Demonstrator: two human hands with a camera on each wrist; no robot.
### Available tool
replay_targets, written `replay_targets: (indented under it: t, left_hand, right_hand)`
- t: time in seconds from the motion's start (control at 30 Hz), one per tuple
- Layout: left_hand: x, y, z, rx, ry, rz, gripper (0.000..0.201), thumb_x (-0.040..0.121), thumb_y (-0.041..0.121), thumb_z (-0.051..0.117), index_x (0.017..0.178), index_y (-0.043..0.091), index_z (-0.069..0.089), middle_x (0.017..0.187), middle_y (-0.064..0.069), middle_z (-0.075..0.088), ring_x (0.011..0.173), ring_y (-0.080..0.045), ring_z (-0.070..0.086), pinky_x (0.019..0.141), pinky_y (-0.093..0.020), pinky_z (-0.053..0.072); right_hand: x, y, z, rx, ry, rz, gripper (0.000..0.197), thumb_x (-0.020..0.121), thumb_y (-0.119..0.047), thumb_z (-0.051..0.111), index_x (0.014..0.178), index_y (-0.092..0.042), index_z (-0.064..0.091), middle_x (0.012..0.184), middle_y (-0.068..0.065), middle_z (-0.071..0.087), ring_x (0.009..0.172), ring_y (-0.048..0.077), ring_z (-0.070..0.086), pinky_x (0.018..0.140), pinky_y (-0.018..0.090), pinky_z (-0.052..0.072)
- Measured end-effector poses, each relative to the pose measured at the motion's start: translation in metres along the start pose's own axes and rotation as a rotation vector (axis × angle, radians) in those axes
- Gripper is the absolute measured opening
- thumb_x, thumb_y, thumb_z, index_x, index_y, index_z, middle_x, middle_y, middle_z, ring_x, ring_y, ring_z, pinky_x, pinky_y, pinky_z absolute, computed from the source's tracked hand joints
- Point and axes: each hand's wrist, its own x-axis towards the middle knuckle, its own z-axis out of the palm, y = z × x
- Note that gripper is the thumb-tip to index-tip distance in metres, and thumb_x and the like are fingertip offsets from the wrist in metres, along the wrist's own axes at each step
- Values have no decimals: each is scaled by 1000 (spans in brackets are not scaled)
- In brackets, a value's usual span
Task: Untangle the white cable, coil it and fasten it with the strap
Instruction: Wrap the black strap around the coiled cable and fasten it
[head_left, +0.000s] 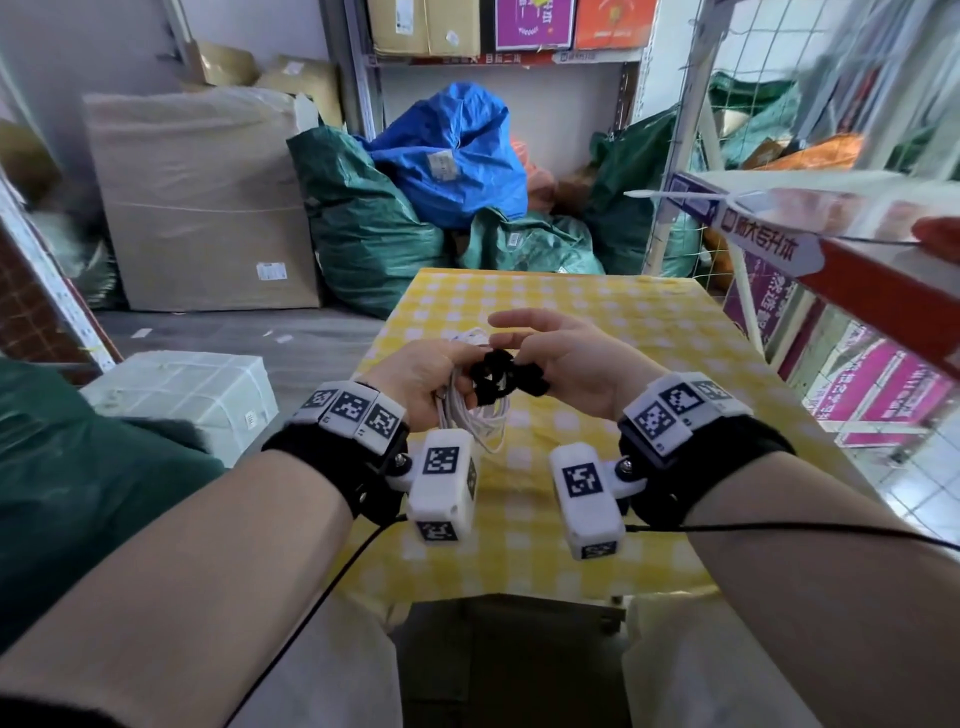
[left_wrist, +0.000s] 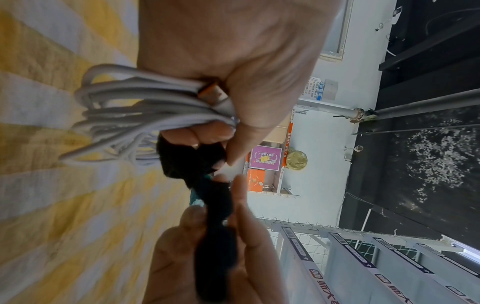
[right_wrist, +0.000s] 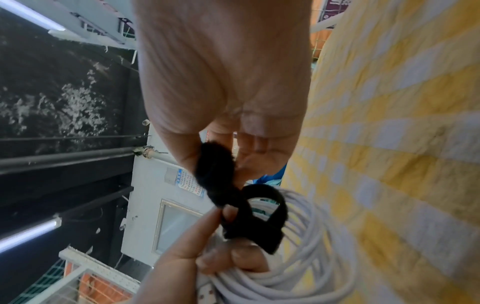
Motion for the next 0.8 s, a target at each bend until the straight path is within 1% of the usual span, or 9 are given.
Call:
replay_targets:
  t: [0.1,0.2,0.3,0.33,0.43,0.5,0.63,0.73,0.8]
  left_hand:
    - [3,2,-1,51,50,63,14,95,10,49,83,6,55,46,1,55,31,-5,36,37,-16,35]
    - [5,4,-2,40,69,94,16,93,6,50,78,4,54,44,1,55,30,-4,35,36,-15,35]
    - [5,6,0,6,39,103,10,92,4,51,83,1,56,48,-3,57,31,-5,37,37,-16,36]
    - [5,6,1,1,37,109,8,91,3,52,85,0,55,53,-5,58,31,-5,38,37,-16,36]
    - [7,6,1,3,58,134,13,92,4,52,79,5,55,60,-6,59,33,-6,39,38,-17,36]
    - [9,7,-1,-16,90,150,17,93,6,50,76,9,52,53,-3,58,32,-5,37,38,-15,34]
    - [16,10,-12,-130,190,182,20,94,4,45,75,10,45,43,0,50,29,-6,35,37,-14,35]
    - [18,13,-21,-162,207,189,9,94,4,45,90,10,41,45,0,47,29,-6,34,37,-15,37]
    - [20,14,-25,-157,217,191,12,94,4,45,98,11,37,44,0,47,30,-6,35,37,-15,38]
  right_hand:
    - [1,6,-4,-209,101,42,13,89,-15,58,100,-17,65,94,3,63,71,14,54,57,22,42]
    - [3,11,-7,-418,109,63,28,83,-39,67,102,-19,66,94,-2,66,80,16,52,71,28,42]
    - [6,14,-3,-495,89,68,29,79,-27,74,103,-16,65,105,9,69,101,26,63,87,37,49]
    - [7,15,-2,-486,78,73,24,79,-19,73,101,-14,64,104,12,69,100,28,65,89,40,51]
    - [6,14,2,-441,76,92,8,85,-3,61,87,-11,61,86,10,63,77,22,62,70,32,57]
    - [4,11,2,-448,117,95,12,86,-1,55,81,-11,61,80,8,58,69,17,55,58,26,54]
    - [3,7,-5,-496,190,115,28,83,8,49,82,-15,64,67,6,47,52,13,42,50,22,49]
    - [4,7,-8,-470,226,139,34,85,9,40,85,-15,64,70,8,49,51,14,34,44,22,36]
    - [5,7,-7,-376,231,161,35,87,8,33,92,-11,61,68,9,50,48,13,28,39,21,25]
